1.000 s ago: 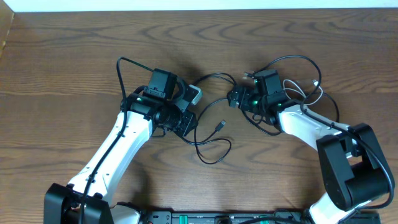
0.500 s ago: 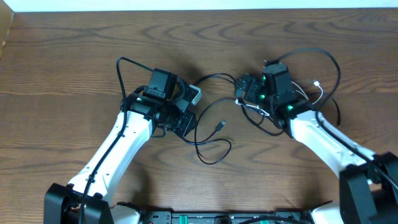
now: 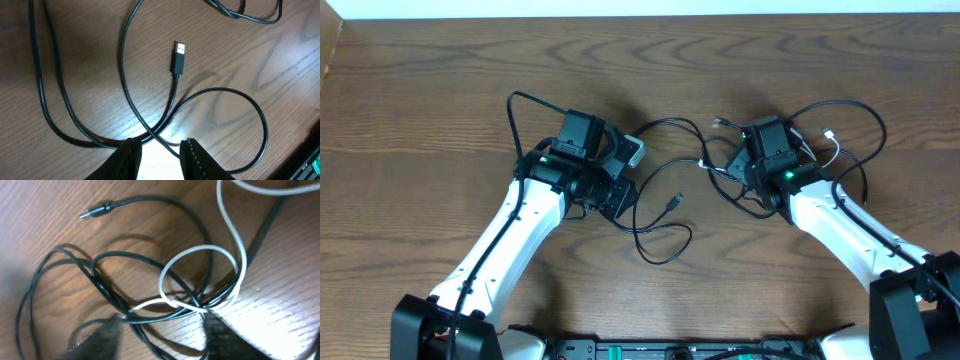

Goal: Untangle cables

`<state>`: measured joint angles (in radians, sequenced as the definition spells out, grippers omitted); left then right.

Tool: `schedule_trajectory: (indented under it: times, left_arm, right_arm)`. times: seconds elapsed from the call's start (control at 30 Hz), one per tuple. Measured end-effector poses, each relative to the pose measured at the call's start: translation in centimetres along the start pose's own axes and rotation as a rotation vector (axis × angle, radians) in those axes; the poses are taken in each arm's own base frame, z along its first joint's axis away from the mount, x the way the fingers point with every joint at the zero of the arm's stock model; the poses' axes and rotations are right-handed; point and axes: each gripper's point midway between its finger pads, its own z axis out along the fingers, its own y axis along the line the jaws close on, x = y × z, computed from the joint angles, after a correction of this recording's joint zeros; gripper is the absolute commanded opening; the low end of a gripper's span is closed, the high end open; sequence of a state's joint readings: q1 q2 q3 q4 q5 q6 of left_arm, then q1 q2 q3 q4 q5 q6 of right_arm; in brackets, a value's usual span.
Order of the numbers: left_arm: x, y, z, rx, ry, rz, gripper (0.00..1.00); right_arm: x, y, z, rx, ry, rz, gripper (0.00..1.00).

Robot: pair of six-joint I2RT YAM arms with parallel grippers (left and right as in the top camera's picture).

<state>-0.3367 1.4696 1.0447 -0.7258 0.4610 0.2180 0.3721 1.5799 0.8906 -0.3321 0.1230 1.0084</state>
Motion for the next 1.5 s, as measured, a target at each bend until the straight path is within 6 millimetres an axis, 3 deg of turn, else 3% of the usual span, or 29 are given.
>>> schedule_trajectory:
  times: [0.17, 0.47, 0.6, 0.97, 1.2, 1.27, 1.37, 1.5]
  left_arm:
    - [0.0, 0.0, 0.0, 0.0, -0.001, 0.0, 0.31]
    - [0.0, 0.0, 0.0, 0.0, 0.0, 0.0, 0.31]
    - [0.0, 0.0, 0.0, 0.0, -0.001, 0.0, 0.31]
    - [0.0, 0.0, 0.0, 0.0, 0.0, 0.0, 0.31]
    - [0.0, 0.0, 0.0, 0.0, 0.0, 0.0, 0.31]
    - [0.0, 0.0, 0.0, 0.0, 0.0, 0.0, 0.31]
    - [0.0, 0.0, 0.0, 0.0, 0.0, 0.0, 0.31]
    - [0.0, 0.0, 0.0, 0.0, 0.0, 0.0, 0.31]
  right_arm:
    - [0.1, -0.6, 1.1, 0.03, -0.008, 0.004, 0.41]
    - [0.5, -0.8, 4.5, 0.044, -0.013, 0.006, 0.26]
    - [0.4, -0.7, 4.6, 0.038, -0.018, 0.002, 0.21]
    - [-0.2, -0.6, 4.6, 0.042, -0.047, -0.009, 0.21]
    - [-0.6, -0.6, 4.6, 0.045, -0.072, -0.016, 0.08]
    - [-0.9, -0.6, 4.5, 0.047, -0.083, -0.016, 0.08]
    - [-1.1, -0.6, 4.5, 0.05, -0.096, -0.016, 0.19]
    - [-1.3, -0.7, 4.5, 0.056, -0.106, -0.02, 0.15]
